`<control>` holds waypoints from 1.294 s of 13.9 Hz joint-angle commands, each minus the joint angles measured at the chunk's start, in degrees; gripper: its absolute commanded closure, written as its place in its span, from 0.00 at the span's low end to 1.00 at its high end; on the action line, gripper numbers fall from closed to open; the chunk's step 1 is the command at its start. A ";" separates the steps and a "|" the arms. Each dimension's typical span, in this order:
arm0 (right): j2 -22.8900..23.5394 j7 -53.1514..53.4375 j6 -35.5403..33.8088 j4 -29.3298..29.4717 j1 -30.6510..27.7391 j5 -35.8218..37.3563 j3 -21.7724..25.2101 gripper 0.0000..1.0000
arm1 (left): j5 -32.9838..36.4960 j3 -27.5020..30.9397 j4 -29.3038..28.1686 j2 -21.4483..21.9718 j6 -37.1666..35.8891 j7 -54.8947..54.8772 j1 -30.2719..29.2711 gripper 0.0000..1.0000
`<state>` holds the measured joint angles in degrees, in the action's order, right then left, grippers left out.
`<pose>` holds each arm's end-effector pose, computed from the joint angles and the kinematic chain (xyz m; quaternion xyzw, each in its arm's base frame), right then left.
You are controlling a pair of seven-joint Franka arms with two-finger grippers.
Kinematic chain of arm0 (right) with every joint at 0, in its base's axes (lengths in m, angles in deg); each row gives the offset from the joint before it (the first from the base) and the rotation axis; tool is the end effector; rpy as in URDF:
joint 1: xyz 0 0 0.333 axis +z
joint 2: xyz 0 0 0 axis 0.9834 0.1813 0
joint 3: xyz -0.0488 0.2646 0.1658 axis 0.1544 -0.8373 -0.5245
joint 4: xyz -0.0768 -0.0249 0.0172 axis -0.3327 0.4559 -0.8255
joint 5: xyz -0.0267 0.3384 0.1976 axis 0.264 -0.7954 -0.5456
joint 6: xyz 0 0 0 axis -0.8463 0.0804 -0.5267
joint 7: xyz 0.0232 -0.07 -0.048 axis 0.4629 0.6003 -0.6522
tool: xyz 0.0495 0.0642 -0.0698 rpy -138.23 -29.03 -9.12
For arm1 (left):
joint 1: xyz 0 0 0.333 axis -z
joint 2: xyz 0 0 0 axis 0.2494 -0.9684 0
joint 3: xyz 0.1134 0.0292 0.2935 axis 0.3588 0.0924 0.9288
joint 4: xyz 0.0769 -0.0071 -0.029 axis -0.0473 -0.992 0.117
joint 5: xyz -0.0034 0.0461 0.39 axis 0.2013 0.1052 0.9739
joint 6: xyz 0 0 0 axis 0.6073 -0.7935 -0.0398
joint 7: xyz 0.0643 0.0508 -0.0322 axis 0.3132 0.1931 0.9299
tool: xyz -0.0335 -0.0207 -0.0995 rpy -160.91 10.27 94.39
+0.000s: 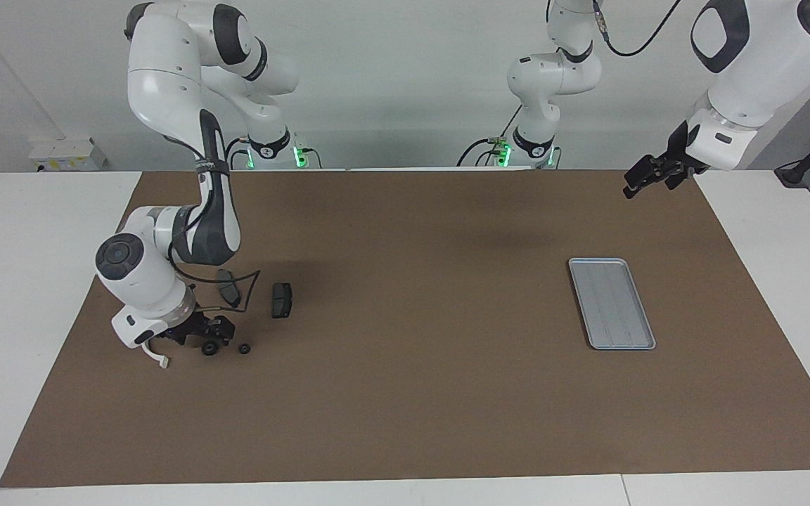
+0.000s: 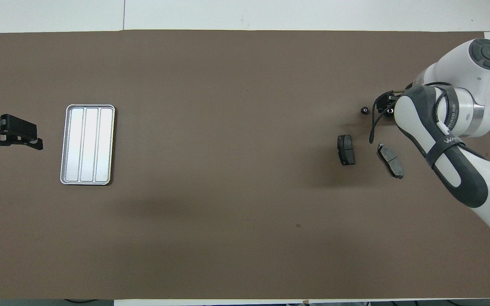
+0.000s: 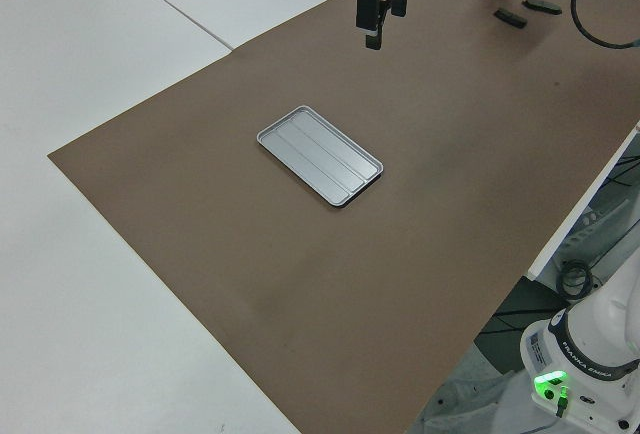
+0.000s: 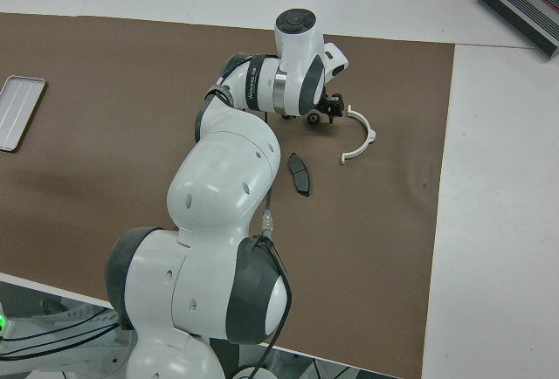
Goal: Pick bearing gear from pile to tray
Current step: 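Reach the right gripper to a black bearing gear and grasp it, then carry the black bearing gear with the right gripper toward the table center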
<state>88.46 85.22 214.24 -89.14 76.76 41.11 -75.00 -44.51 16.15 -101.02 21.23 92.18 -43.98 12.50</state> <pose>0.6722 -0.0418 0.2960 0.9995 -0.0260 -0.0157 0.0029 0.5434 -0.0099 0.5979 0.9927 0.0901 -0.0764 0.0228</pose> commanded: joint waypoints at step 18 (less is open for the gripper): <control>-2.58 0.65 -2.35 1.82 0.59 -0.57 -0.76 1.00 | 0.70 -0.04 -2.18 1.83 1.35 -0.71 0.01 0.00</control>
<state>87.49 85.21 215.25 -89.25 77.17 41.11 -75.36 -44.51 16.15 -101.02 21.23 92.18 -43.98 12.50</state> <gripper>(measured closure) 0.656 0.000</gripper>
